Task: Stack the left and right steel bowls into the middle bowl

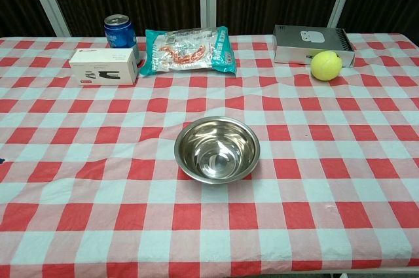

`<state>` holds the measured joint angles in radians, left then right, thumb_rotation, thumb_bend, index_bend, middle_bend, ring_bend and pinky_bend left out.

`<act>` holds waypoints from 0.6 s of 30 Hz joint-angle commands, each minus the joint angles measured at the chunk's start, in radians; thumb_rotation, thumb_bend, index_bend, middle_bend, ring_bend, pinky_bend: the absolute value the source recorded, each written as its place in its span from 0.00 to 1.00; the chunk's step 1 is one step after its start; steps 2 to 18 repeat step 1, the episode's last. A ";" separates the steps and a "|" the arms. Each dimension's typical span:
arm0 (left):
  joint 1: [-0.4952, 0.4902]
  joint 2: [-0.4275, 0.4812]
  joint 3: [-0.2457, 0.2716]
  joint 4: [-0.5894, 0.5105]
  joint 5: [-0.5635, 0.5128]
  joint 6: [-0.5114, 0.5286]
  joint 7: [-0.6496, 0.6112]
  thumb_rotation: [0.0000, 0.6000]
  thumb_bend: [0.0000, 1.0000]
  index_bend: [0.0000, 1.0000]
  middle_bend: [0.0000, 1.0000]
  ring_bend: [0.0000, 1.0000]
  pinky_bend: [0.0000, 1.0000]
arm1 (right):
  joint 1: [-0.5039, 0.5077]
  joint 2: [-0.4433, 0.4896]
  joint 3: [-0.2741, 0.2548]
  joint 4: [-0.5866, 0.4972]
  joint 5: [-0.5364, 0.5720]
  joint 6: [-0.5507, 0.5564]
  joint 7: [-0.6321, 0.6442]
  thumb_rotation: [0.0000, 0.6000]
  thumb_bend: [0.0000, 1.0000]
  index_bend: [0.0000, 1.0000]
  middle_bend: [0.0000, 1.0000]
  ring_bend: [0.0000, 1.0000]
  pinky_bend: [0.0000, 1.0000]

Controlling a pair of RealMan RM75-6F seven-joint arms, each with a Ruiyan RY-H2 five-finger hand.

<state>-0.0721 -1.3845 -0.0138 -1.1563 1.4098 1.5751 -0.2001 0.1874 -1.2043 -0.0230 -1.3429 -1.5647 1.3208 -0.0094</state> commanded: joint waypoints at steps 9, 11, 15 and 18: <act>0.005 -0.004 0.001 0.005 0.005 -0.009 -0.010 1.00 0.18 0.18 0.17 0.12 0.21 | 0.004 0.000 0.002 -0.005 -0.001 -0.003 -0.004 1.00 0.04 0.02 0.02 0.00 0.00; 0.005 -0.004 0.001 0.005 0.005 -0.009 -0.010 1.00 0.18 0.18 0.17 0.12 0.21 | 0.004 0.000 0.002 -0.005 -0.001 -0.003 -0.004 1.00 0.04 0.02 0.02 0.00 0.00; 0.005 -0.004 0.001 0.005 0.005 -0.009 -0.010 1.00 0.18 0.18 0.17 0.12 0.21 | 0.004 0.000 0.002 -0.005 -0.001 -0.003 -0.004 1.00 0.04 0.02 0.02 0.00 0.00; 0.005 -0.004 0.001 0.005 0.005 -0.009 -0.010 1.00 0.18 0.18 0.17 0.12 0.21 | 0.004 0.000 0.002 -0.005 -0.001 -0.003 -0.004 1.00 0.04 0.02 0.02 0.00 0.00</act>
